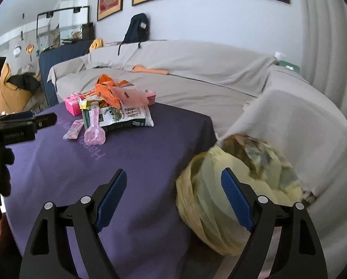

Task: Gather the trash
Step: 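Grasp pink wrapper with left tool while right tool grasps pink spoon package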

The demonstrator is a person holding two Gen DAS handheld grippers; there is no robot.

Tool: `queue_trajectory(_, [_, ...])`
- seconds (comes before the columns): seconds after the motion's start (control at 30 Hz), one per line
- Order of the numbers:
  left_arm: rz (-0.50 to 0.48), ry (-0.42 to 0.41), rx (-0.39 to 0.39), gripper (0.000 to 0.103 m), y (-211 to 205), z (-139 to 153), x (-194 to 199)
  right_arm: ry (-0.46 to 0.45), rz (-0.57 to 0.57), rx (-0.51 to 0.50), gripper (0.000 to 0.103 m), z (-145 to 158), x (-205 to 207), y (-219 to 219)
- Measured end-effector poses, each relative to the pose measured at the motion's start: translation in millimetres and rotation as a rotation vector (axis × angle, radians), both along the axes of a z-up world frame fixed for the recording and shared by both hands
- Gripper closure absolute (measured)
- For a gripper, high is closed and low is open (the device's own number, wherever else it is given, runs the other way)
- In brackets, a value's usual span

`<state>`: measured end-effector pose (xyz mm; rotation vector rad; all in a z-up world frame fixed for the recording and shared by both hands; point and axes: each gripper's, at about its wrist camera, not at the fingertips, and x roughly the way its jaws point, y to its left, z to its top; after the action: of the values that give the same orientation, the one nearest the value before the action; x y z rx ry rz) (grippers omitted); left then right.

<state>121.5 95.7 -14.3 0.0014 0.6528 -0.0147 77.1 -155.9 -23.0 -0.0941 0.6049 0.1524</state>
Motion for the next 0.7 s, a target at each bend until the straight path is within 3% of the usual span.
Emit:
queue_trajectory(0.2, [0.066,0.025,-0.081,0.009,61,-4,40,0.063,0.010,0.024,0.023,-1,51,21])
queue_trajectory(0.43, [0.080,0.073,-0.139,0.009,106,-15,56,0.138,0.022,0.030,0.023,-5,102,51])
queue_trajectory(0.7, [0.130,0.047,-0.123,0.009,140,-23,55,0.190,0.077,-0.018,0.023,-10,146,105])
